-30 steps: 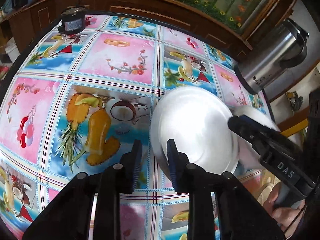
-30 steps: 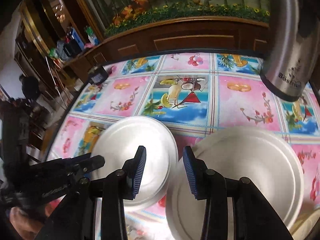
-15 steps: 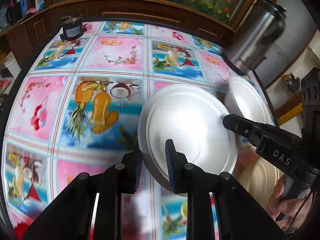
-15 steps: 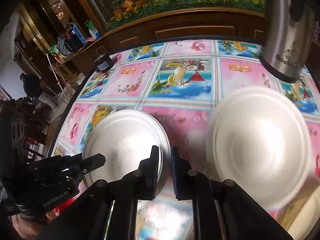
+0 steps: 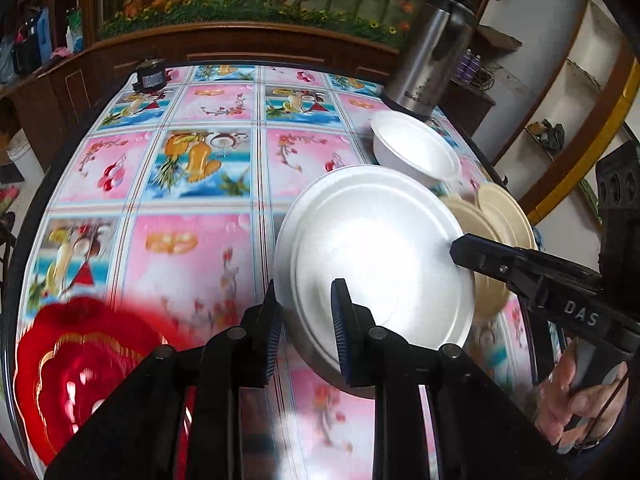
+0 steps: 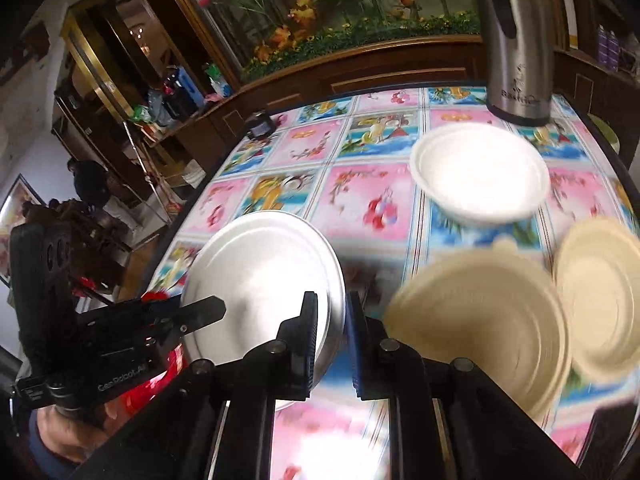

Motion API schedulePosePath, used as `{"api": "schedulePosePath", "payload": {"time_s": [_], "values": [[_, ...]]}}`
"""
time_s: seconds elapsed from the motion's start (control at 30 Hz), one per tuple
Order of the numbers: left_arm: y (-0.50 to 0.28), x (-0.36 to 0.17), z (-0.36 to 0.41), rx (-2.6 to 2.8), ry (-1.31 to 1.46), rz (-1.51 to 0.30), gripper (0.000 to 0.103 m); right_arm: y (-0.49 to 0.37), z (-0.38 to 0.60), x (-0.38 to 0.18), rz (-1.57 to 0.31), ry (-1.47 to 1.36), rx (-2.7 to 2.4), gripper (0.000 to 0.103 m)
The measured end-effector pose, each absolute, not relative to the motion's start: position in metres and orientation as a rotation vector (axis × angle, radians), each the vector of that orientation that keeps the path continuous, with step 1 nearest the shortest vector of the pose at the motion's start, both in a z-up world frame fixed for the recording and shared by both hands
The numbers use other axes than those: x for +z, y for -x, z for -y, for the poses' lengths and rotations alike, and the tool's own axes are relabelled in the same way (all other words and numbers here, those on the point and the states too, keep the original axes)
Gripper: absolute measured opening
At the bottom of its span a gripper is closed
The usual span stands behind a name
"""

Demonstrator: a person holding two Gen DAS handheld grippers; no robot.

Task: Organize plates and bowls
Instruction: 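Move the left gripper to a white plate and grasp its rim, then carry the white plate toward the red plate stack with the left gripper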

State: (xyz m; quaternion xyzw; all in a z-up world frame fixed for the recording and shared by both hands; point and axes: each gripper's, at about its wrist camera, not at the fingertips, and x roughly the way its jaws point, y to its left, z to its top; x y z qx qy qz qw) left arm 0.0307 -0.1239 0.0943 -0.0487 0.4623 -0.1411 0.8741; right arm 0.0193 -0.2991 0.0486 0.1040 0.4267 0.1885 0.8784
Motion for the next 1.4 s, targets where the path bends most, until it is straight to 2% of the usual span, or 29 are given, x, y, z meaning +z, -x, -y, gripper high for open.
{"api": "schedulePosePath", "payload": {"time_s": [0.43, 0.6, 1.07, 1.17, 1.23, 1.4], "values": [[0.038, 0.057, 0.129, -0.324, 0.09, -0.987, 0.02, 0.064, 0.308, 0.014, -0.905, -0.272, 0.383, 0.017], [0.057, 0.06, 0.134, -0.307, 0.035, -0.921, 0.02, 0.083, 0.308, 0.003, -0.908, -0.28, 0.376, 0.017], [0.068, 0.041, 0.137, -0.303, -0.002, -0.904, 0.02, 0.098, 0.313, -0.018, -0.926, -0.319, 0.357, 0.017], [0.07, 0.04, 0.136, -0.307, 0.004, -0.902, 0.02, 0.099, 0.313, -0.018, -0.926, -0.325, 0.365, 0.024], [0.073, 0.039, 0.136, -0.303, -0.011, -0.895, 0.02, 0.102, 0.314, -0.018, -0.917, -0.322, 0.365, 0.024], [0.08, 0.036, 0.135, -0.285, -0.041, -0.863, 0.025, 0.108, 0.315, -0.022, -0.921, -0.33, 0.382, 0.024]]}}
